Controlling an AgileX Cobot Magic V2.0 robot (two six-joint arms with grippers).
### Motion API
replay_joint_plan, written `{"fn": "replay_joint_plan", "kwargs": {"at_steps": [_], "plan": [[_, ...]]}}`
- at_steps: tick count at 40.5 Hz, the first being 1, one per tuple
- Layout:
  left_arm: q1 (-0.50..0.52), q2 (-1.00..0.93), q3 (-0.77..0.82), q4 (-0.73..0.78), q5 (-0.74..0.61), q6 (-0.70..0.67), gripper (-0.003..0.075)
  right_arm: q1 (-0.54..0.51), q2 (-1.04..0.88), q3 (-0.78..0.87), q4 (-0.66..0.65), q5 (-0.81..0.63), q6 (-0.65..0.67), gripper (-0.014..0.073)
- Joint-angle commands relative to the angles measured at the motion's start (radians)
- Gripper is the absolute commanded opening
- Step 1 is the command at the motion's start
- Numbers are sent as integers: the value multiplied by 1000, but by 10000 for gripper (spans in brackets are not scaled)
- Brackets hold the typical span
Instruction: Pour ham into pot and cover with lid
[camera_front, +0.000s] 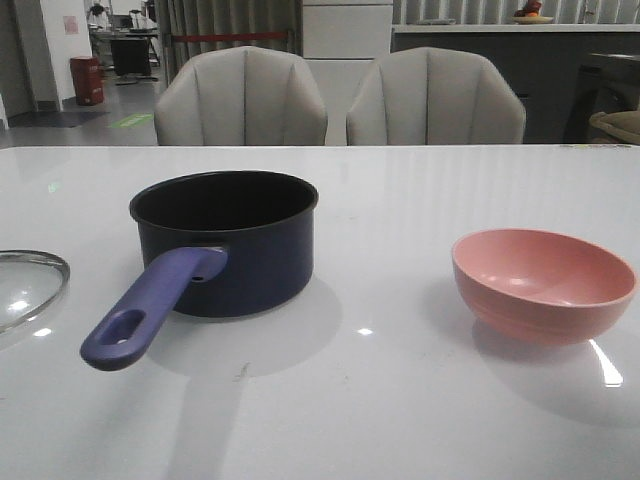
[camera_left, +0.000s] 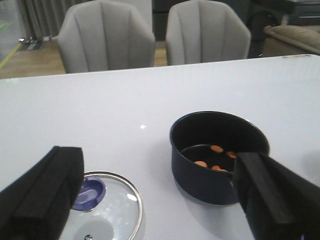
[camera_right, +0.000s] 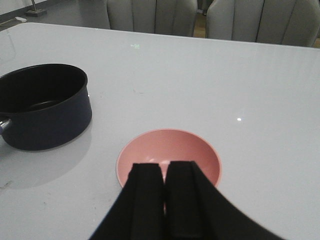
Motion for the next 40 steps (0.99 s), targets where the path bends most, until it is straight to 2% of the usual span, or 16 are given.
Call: {"fn": "replay_joint_plan", "kwargs": {"at_steps": [1, 9, 15, 24, 31, 40], "plan": [[73, 123, -89, -54, -52, -13, 639, 0, -2, -24, -1, -86, -5, 155], [211, 386, -194, -145, 22, -13, 638, 0, -2, -24, -1, -86, -5, 155], [263, 594, -308, -176, 118, -13, 638, 0, -2, -24, -1, -86, -5, 155], [281, 900, -569, -130, 395, -13, 638, 0, -2, -24, -1, -86, -5, 155], [281, 1062, -733, -115, 489, -13, 638, 0, -2, -24, -1, -86, -5, 155], [281, 1202, -862, -79, 563, -15, 638, 0, -2, -24, -1, -86, -5, 155]]}}
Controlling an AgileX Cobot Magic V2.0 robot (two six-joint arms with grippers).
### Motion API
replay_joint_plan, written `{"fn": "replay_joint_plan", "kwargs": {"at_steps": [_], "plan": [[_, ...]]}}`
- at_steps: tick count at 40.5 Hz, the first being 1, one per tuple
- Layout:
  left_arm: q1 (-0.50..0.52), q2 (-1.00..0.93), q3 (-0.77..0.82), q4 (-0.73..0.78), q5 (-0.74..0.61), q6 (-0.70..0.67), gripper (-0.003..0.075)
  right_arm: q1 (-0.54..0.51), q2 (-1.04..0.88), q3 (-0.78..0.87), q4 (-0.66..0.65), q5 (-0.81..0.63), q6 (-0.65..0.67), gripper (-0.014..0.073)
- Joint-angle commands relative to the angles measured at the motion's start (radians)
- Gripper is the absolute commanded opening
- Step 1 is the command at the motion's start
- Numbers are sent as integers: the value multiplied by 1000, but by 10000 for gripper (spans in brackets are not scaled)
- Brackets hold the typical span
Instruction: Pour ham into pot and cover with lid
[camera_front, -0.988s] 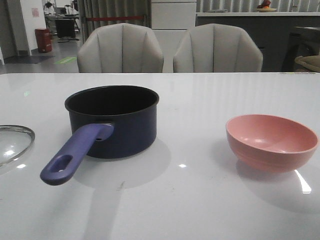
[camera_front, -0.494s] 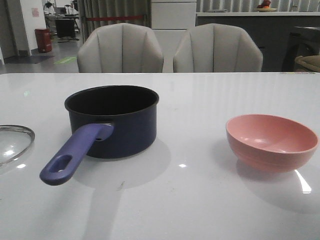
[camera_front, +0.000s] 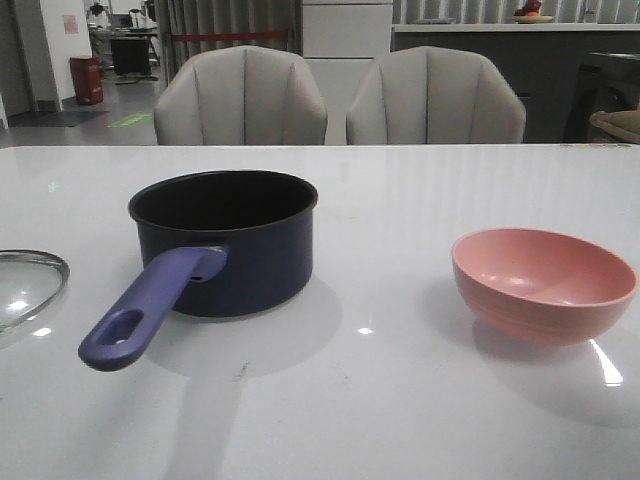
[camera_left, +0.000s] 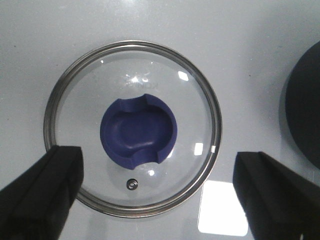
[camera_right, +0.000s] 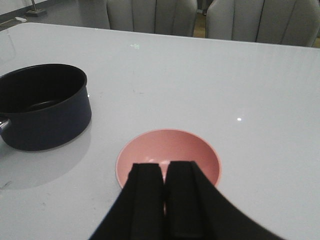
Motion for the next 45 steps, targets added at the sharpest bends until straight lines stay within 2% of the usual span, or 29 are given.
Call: {"fn": "replay_joint_plan", "kwargs": {"at_steps": [1, 16, 33, 39, 41, 45], "plan": [[4, 6, -78, -2, 8, -19, 638, 0, -2, -24, -1, -86, -5, 155], [-1, 136, -135, 55, 39, -65, 638, 0, -2, -24, -1, -86, -5, 155], [-26, 223, -143, 34, -1, -65, 638, 0, -2, -24, -1, -86, -5, 155], [-26, 242, -143, 57, -3, -112, 636, 0, -2, -24, -1, -86, -5, 155], [-26, 243, -143, 59, -8, -112, 623, 0, -2, -24, -1, -86, -5, 155], [-26, 243, -143, 61, -10, -112, 536, 0, -2, -24, -1, -86, -5, 155]]}}
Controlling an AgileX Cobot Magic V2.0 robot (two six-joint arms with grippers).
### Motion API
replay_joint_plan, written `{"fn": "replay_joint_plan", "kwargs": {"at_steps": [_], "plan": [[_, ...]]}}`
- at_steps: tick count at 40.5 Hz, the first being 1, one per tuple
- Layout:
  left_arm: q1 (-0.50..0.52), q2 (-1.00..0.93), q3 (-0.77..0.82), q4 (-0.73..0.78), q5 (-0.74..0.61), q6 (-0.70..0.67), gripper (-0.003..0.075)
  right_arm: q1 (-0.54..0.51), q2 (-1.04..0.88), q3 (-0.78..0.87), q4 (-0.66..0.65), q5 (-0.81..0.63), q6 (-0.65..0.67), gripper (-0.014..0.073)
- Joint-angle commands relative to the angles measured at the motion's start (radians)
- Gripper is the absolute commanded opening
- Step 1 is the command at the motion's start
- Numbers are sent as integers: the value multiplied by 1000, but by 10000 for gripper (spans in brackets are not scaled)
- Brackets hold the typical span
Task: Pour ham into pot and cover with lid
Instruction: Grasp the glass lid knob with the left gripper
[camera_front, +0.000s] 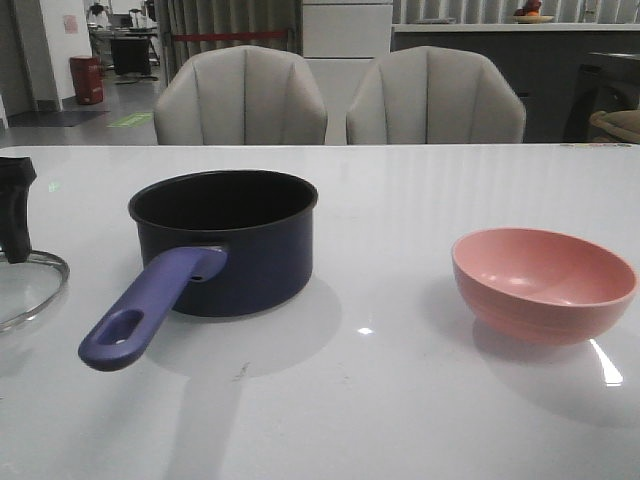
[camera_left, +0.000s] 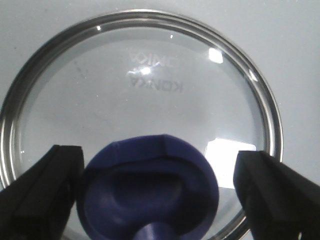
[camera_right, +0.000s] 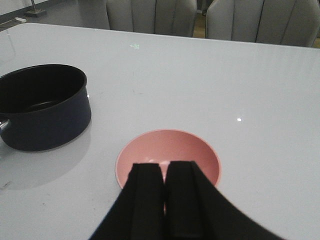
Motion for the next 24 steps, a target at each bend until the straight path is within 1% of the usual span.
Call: {"fn": "replay_joint_plan", "kwargs": {"at_steps": [1, 5, 7, 8, 10, 18, 24], "plan": [[-5, -52, -33, -1, -25, -18, 499, 0, -2, -24, -1, -86, -5, 155], [-5, -52, -33, -1, -13, -18, 356, 0, -2, -24, -1, -86, -5, 155], [-5, -52, -33, -1, -1, -18, 298, 0, -2, -24, -1, -86, -5, 155], [-5, -52, -33, -1, 2, -18, 272, 0, -2, -24, -1, -86, -5, 155], [-5, -52, -33, -1, 4, -18, 249, 0, -2, -24, -1, -86, -5, 155], [-5, -52, -37, -1, 7, -18, 244, 0, -2, -24, -1, -86, -5, 155], [-5, -52, -95, -1, 49, -18, 244, 0, -2, -24, -1, -86, -5, 155]]}}
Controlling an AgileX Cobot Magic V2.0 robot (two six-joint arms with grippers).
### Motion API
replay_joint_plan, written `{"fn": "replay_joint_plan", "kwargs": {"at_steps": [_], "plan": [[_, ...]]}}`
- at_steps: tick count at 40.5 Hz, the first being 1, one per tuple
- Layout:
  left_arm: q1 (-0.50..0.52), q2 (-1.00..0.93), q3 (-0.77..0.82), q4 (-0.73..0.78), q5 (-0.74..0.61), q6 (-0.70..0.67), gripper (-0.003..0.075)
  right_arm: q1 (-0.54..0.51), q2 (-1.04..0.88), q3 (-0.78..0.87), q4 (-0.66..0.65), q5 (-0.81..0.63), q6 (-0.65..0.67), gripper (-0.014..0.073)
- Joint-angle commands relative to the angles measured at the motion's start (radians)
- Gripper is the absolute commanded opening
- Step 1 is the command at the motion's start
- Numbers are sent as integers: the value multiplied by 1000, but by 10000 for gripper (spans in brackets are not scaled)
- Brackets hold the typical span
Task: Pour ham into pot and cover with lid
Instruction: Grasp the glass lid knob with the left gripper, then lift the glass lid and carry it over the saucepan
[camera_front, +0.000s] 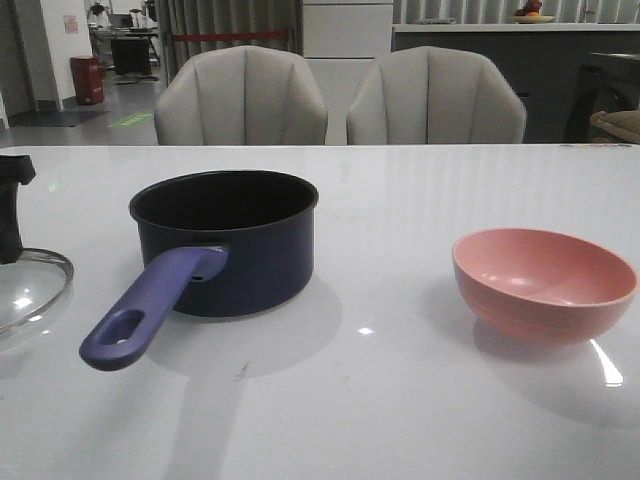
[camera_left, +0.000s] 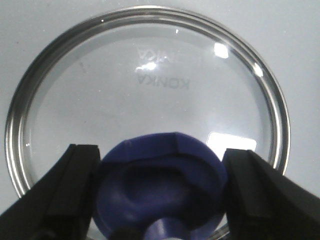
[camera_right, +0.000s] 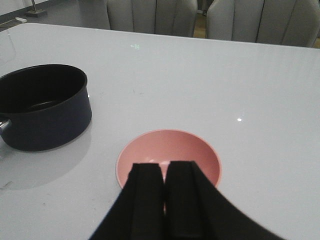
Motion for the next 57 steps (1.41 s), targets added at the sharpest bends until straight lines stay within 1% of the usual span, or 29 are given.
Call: {"fn": "replay_joint_plan", "kwargs": {"at_steps": [1, 15, 19, 24, 29, 33, 39, 43, 52, 57], "plan": [[-5, -54, -78, -6, 18, -10, 244, 0, -2, -25, -1, -86, -5, 155], [-8, -60, -244, -13, 144, 6, 244, 0, -2, -25, -1, -86, -5, 155], [-8, -73, -303, -63, 164, 47, 244, 0, -2, -25, -1, -86, -5, 155], [-25, -96, -374, -115, 174, 59, 244, 0, -2, -25, -1, -86, -5, 155], [-83, -98, -445, -114, 198, 70, 244, 0, -2, -25, -1, -86, -5, 155], [-164, -94, -488, -114, 218, 93, 244, 0, -2, -25, -1, -86, -5, 155], [-281, -94, -505, -110, 207, 98, 243, 0, -2, -25, -1, -86, -5, 155], [-342, -89, -507, -96, 196, 98, 242, 0, -2, -25, -1, -86, -5, 155], [-438, -37, -537, -82, 200, 99, 242, 0, -2, -25, -1, -86, -5, 155], [-469, 2, -574, -57, 225, 99, 242, 0, -2, -25, -1, -86, -5, 155]]}}
